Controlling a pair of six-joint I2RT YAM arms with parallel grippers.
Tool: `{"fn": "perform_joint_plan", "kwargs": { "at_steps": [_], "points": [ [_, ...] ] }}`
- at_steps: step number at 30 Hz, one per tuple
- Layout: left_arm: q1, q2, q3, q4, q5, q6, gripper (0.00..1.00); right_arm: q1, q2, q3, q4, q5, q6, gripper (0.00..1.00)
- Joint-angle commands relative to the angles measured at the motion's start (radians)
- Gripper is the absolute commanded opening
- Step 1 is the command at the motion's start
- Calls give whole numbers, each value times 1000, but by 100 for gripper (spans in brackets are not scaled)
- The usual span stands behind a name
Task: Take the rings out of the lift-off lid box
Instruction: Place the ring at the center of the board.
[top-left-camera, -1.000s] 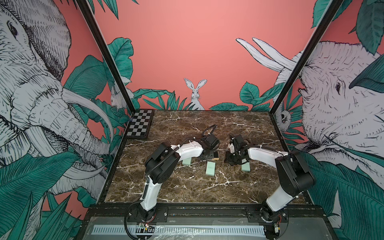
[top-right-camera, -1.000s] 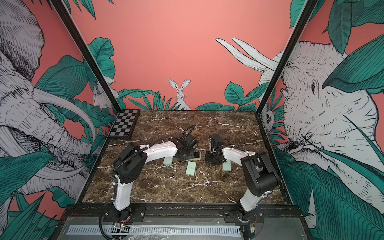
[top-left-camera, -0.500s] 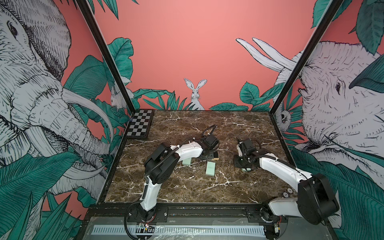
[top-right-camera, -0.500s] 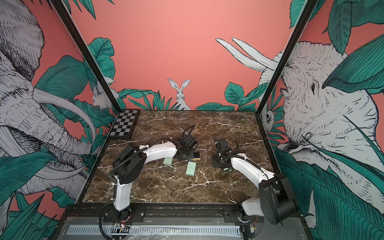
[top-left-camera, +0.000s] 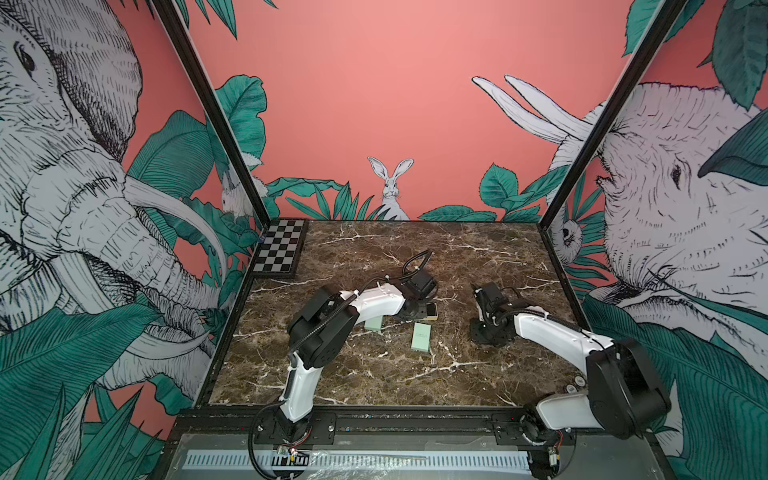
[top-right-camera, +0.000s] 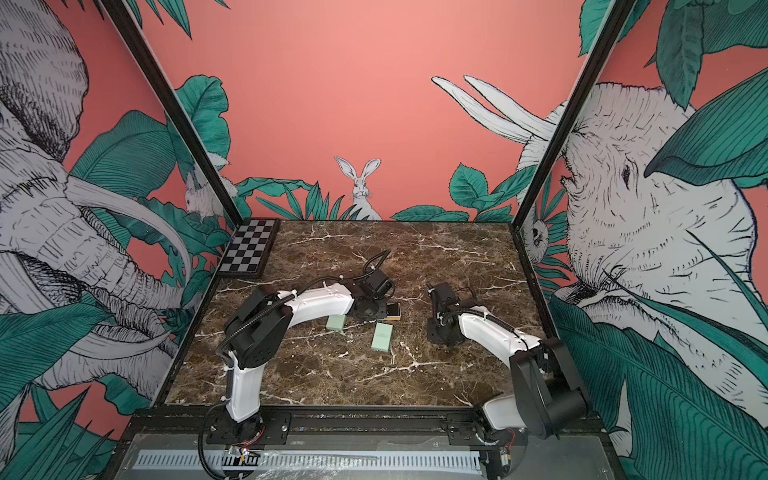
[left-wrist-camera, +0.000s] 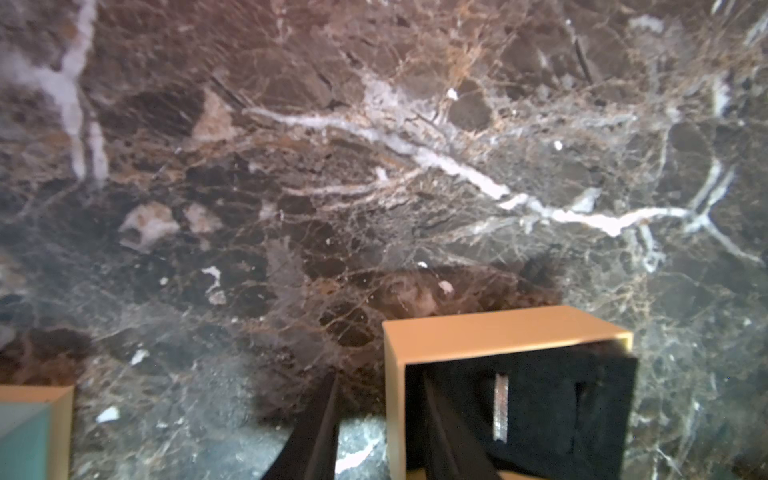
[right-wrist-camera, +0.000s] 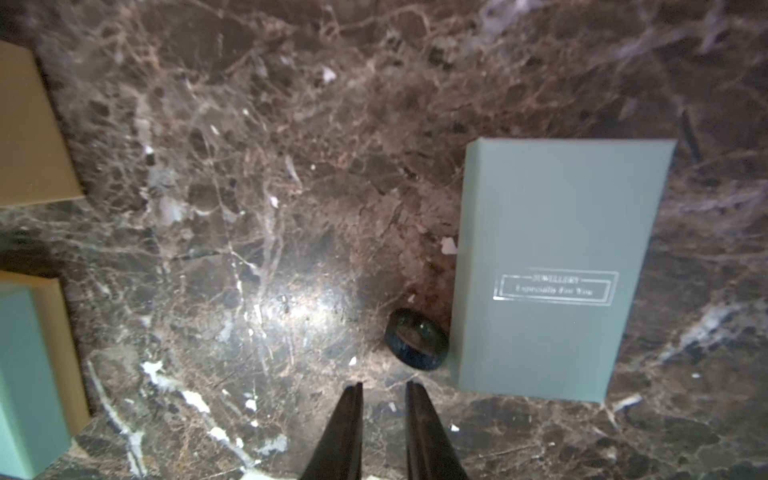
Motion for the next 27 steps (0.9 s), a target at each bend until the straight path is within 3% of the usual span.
{"fn": "perform_joint_plan", "kwargs": {
  "at_steps": [1,18,22,27],
  "points": [
    [-4,-50,-20,-22,-21,-10,35,-34,24,28,-8,13,-16,21],
    [-4,-57,-14,-30,-36,-1,35,-64,53,93,26,-74,-41,21],
    [-4,-71,-13,-34,-55,8,35,6,-20,115,33,-61,-35,24],
    [-4,-83,-14,-22,-52,4,38,99,42,194,21,-74,-8,26]
  ]
}}
